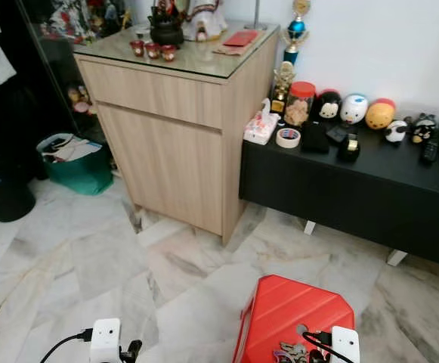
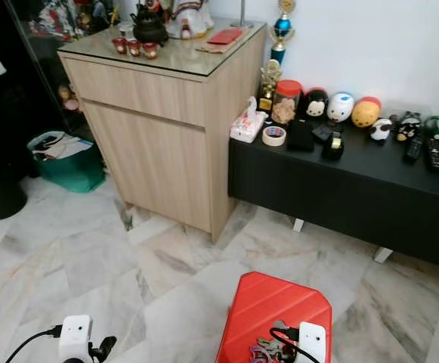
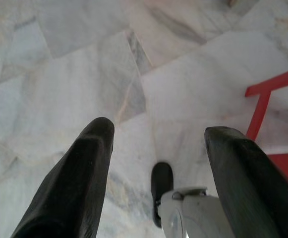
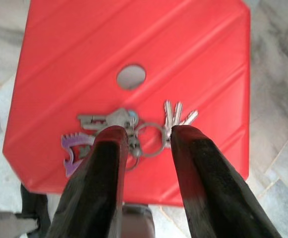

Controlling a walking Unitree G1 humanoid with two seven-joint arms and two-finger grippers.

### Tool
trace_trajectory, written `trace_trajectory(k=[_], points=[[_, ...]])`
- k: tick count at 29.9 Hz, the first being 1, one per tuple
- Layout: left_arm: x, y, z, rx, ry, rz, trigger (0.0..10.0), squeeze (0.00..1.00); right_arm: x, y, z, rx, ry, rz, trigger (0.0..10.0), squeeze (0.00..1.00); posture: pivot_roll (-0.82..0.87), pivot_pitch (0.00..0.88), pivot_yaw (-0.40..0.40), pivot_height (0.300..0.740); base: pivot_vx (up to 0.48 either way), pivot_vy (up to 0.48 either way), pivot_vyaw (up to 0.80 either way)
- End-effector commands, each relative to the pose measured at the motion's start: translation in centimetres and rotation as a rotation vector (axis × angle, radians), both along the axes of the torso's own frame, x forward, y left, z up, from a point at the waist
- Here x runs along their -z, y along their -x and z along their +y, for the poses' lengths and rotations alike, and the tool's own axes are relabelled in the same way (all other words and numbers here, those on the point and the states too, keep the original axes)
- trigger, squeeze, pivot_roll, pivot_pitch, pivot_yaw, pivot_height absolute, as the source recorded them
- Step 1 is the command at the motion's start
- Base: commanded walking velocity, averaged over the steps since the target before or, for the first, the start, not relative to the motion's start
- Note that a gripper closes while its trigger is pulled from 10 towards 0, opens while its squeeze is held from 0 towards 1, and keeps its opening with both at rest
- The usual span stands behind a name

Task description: Hang keys on a hook

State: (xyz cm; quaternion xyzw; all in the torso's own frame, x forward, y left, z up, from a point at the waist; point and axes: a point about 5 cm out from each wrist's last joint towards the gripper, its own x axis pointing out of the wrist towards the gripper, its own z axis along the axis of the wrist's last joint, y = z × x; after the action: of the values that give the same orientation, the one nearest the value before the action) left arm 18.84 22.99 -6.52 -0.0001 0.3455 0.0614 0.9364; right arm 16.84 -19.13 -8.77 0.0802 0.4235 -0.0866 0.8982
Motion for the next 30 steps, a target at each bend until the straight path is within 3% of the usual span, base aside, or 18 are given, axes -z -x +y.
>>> trace_trajectory(k=[1, 7, 10, 14, 16, 18, 21, 25, 30], points=[[-0.5, -0.7, 0.2, 0.009, -0.007, -0.043, 10.0, 0.0, -0.3, -0.2, -0.3, 0.009, 0.008, -0.048, 10.0, 0.0, 0.09, 0.0, -0.021, 0.74, 0.0, 0.0, 0.0], [-3.5, -3.8, 0.9, 0.02, -0.031, -0.262, 10.0, 0.0, -0.9, -0.8, -0.5, -0.008, 0.013, -0.142, 10.0, 0.0, 0.09, 0.0, -0.029, 0.74, 0.0, 0.0, 0.0], [-4.3, -4.4, 0.6, 0.038, -0.034, -0.327, 10.0, 0.0, -1.0, -0.8, -0.6, -0.011, 0.014, -0.161, 10.0, 0.0, 0.08, 0.0, -0.033, 0.74, 0.0, 0.0, 0.0], [-4.2, -4.2, 0.2, 0.027, -0.02, -0.344, 10.0, 0.0, -1.1, -0.8, -0.7, -0.011, 0.012, -0.167, 10.0, 0.0, 0.08, 0.0, -0.038, 0.74, 0.0, 0.0, 0.0], [-3.8, -3.9, 0.0, 0.006, -0.003, -0.319, 10.0, 0.0, -3.1, -4.6, 0.7, -0.031, 0.023, -0.296, 10.0, 0.0, 0.08, 0.0, -0.04, 0.74, 0.0, 0.0, 0.0], [-3.3, -3.5, -0.2, -0.006, 0.013, -0.29, 10.0, 0.0, -4.0, -6.1, 1.3, -0.037, 0.018, -0.338, 10.0, 0.0, 0.08, 0.0, -0.042, 0.74, 0.0, 0.0, 0.0], [-2.1, -2.6, -0.7, -0.007, 0.047, -0.199, 10.0, 0.0, -3.0, -5.1, 1.1, -0.037, 0.003, -0.247, 10.0, 0.0, 0.09, 0.0, -0.045, 0.74, 0.0, 0.0, 0.0], [-0.7, -1.0, -0.5, -0.039, 0.036, -0.087, 10.0, 0.0, -1.2, -2.5, 0.5, -0.049, 0.018, -0.071, 10.0, 0.0, 0.08, 0.0, -0.044, 0.74, 0.0, 0.0, 0.0], [-0.1, -0.1, -0.2, -0.066, 0.032, -0.028, 10.0, 0.0, 0.2, 0.2, -0.2, -0.049, 0.03, 0.069, 10.0, 0.0, 0.09, 0.0, -0.047, 0.74, 0.0, 0.0, 0.0]])
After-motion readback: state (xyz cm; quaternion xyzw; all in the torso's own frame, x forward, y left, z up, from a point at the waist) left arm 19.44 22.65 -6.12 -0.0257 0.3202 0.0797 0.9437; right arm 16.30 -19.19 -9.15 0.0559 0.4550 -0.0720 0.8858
